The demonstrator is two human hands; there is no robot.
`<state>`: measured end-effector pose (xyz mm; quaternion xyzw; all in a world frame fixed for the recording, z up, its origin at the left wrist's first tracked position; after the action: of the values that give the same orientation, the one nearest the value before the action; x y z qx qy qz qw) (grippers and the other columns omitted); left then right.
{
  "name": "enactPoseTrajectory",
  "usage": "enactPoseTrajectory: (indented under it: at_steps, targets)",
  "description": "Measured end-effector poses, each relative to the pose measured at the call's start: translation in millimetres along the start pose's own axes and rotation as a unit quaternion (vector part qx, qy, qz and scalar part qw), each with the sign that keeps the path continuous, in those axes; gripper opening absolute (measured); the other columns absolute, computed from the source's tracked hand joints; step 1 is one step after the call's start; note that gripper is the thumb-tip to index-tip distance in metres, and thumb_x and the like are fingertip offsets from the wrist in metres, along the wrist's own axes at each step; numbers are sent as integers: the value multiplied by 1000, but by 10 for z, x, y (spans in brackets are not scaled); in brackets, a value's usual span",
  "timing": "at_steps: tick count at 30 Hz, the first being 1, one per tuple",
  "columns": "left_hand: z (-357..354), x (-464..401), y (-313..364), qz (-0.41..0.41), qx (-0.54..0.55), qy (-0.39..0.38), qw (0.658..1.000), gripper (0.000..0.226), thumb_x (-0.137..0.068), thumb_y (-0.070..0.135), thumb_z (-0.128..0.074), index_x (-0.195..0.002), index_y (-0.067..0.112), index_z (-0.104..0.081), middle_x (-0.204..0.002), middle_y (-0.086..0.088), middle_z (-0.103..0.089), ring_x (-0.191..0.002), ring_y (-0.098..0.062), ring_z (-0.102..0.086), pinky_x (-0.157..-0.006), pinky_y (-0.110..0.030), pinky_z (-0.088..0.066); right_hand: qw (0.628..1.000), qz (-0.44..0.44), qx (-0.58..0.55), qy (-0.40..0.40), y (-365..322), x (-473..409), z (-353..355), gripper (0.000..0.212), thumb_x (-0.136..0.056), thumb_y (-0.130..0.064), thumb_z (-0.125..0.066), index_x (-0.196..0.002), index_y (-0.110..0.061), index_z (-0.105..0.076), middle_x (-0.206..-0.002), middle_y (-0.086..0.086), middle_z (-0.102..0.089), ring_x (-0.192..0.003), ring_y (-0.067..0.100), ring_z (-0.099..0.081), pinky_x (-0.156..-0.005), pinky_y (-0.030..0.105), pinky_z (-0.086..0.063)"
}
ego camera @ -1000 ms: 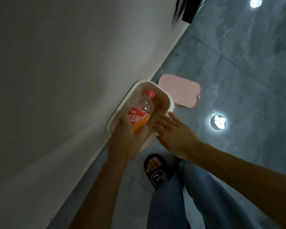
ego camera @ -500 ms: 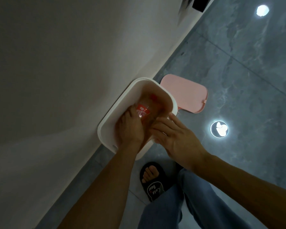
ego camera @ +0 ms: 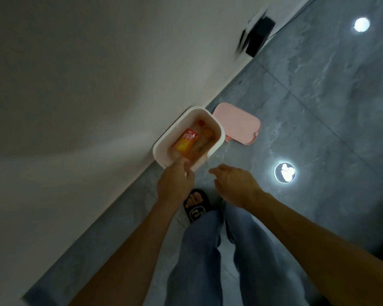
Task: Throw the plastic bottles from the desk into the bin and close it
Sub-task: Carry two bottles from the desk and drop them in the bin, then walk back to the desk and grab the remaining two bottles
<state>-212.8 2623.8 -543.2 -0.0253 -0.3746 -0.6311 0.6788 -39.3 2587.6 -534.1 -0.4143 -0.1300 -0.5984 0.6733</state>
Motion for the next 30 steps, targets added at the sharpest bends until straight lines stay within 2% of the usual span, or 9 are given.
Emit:
enactPoseTrajectory:
  at_steps: [4,6,11,13,15,19,23,27,30]
  targets:
    - [449,852,171,80,-20,-120,989,28,-100,31,-48,-122,21,-63,-111,-5,-72,-101,-27,-68,-83,-39,-56,996,-55,-24,-68,-38,943,324,32,-100,-31,-36,-119,-25,-61,-118,3,-66,-106,27,-65,-90,41,-54]
    - [711,1261,289,96,-42,-159,982,29,-102,31,-46,-120,18,-64,-114,-8,-71,-104,-29,-67,-86,-38,-55,992,-85,-39,-90,-54,1454,499,36,-102,-35,-36,-125,-25,-62,-122,5,-68,-107,27,-66,-93,41,-54]
    - [1345,2312,518,99,-45,-207,972,28,-104,29,-42,-98,13,-64,-93,-9,-70,-83,-25,-65,-76,-40,-55,984,-137,-65,-96,-168,2652,968,37,-102,-40,-42,-134,-26,-57,-128,2,-68,-112,19,-66,-97,33,-51]
    - [1565,2730,596,100,-40,-222,969,35,-105,30,-41,-76,14,-52,-73,-6,-57,-65,-18,-52,-65,-39,-48,981,-154,-59,-104,-247,3072,1127,36,-103,-38,-44,-133,-25,-57,-125,2,-69,-109,17,-66,-93,28,-49]
    - [1792,3095,654,105,-37,-226,968,38,-104,31,-42,-68,20,-42,-67,0,-47,-60,-14,-44,-60,-35,-39,975,-173,-46,-129,-325,3425,1256,34,-103,-36,-46,-134,-23,-57,-123,4,-69,-108,16,-66,-89,24,-47]
    - [2144,3566,669,127,1,-214,969,21,-103,32,-45,-94,21,-60,-92,-2,-63,-89,-21,-64,-81,-35,-52,973,-176,-46,-144,-528,3890,1475,32,-103,-31,-49,-133,-22,-56,-119,6,-70,-103,16,-68,-90,23,-50]
    - [2396,3803,624,162,60,-150,974,19,-104,29,-46,-93,22,-60,-98,-8,-69,-95,-28,-67,-88,-41,-54,973,-184,-90,-110,-632,4132,1710,30,-101,-30,-52,-129,-22,-61,-113,4,-72,-98,17,-69,-90,29,-52]
    - [2496,4013,560,218,124,-82,964,30,-104,24,-47,-75,17,-55,-86,-11,-67,-81,-26,-64,-83,-44,-55,972,-183,-75,-122,-580,4191,1985,25,-98,-36,-54,-117,-30,-68,-93,-5,-72,-82,14,-66,-75,28,-48]
    - [2455,4232,532,280,195,-18,940,25,-104,27,-47,-86,14,-59,-82,-7,-65,-76,-24,-64,-71,-36,-53,976,-166,-9,-140,-470,4044,2170,21,-98,-33,-54,-110,-26,-70,-89,-3,-72,-77,13,-64,-70,27,-46]
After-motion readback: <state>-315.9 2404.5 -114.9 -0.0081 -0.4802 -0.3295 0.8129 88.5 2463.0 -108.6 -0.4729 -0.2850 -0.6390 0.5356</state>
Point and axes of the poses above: each hand's wrist, its own x-axis away from the middle knuckle, its own z-axis out of the back of the hand, y = z × x, the point moved 5 cm from there along -x, towards the middle knuckle
